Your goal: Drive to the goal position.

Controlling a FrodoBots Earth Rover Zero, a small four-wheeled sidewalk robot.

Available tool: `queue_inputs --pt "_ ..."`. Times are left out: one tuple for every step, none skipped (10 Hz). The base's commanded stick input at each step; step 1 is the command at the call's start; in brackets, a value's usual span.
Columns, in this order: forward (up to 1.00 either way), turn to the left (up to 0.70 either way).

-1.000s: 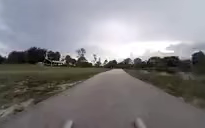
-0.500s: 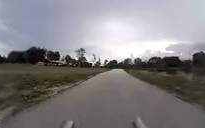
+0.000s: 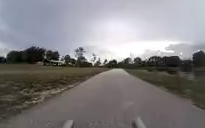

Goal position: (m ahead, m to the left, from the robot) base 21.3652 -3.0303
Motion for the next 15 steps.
queue_inputs --pt "1.00 0.00" --pt "1.00 0.00" --pt "1.00 0.00" --pt "1.00 0.00" --pt "1.00 0.00" --pt "1.00 0.00" --pt "1.00 0.00" --pt "1.00 0.00" --pt "1.00 0.00" --pt "1.00 0.00" --pt "1.00 0.00" --pt "1.00 0.00" --pt "1.00 0.00" --pt "1.00 0.00" --pt "1.00 -0.06"
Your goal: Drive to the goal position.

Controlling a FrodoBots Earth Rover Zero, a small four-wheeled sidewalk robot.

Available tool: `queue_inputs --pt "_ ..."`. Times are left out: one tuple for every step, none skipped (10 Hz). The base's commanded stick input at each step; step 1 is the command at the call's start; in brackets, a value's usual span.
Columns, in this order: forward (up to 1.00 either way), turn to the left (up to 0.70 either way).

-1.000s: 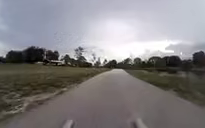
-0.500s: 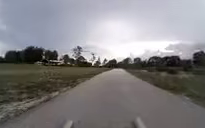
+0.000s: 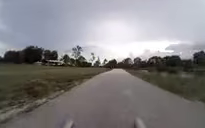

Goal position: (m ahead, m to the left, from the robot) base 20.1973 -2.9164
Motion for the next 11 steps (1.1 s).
queue_inputs --pt "1.00 -0.25" --pt "1.00 -0.36" --pt "1.00 -0.13" --pt "1.00 0.00" --pt "1.00 0.00" --pt "1.00 0.00" --pt "1.00 0.00" --pt "1.00 0.00" --pt "1.00 0.00" --pt "1.00 0.00" --pt "1.00 0.00"
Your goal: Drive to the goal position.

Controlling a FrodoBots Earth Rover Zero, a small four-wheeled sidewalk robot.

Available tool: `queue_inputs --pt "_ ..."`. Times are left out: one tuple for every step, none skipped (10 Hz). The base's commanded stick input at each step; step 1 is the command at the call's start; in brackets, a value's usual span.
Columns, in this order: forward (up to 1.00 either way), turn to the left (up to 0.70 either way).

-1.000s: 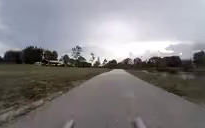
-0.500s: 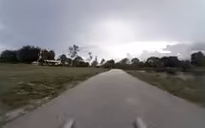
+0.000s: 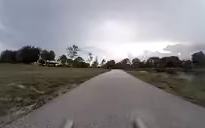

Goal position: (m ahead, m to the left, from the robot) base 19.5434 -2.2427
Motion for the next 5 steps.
queue_inputs --pt "1.00 0.00" --pt "1.00 0.00" --pt "1.00 0.00" --pt "1.00 0.00" --pt "1.00 0.00"
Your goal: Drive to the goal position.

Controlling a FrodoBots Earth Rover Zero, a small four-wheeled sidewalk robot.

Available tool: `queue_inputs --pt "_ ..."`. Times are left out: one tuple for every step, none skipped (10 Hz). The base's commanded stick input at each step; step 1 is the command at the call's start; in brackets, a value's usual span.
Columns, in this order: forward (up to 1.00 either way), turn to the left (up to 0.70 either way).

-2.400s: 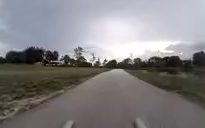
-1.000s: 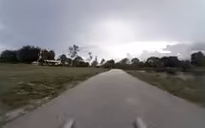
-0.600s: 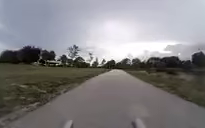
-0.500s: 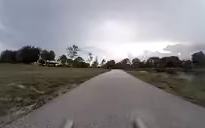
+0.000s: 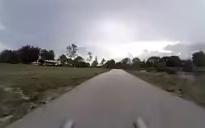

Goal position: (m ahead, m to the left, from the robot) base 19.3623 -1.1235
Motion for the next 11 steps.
queue_inputs --pt "1.00 -0.23" --pt "1.00 -0.40" --pt "1.00 -0.40" --pt "1.00 -0.40" --pt "1.00 -0.40" --pt "1.00 -0.40" --pt "1.00 -0.40" --pt "1.00 -0.40" --pt "1.00 -0.14" --pt "1.00 0.00" --pt "1.00 0.00"
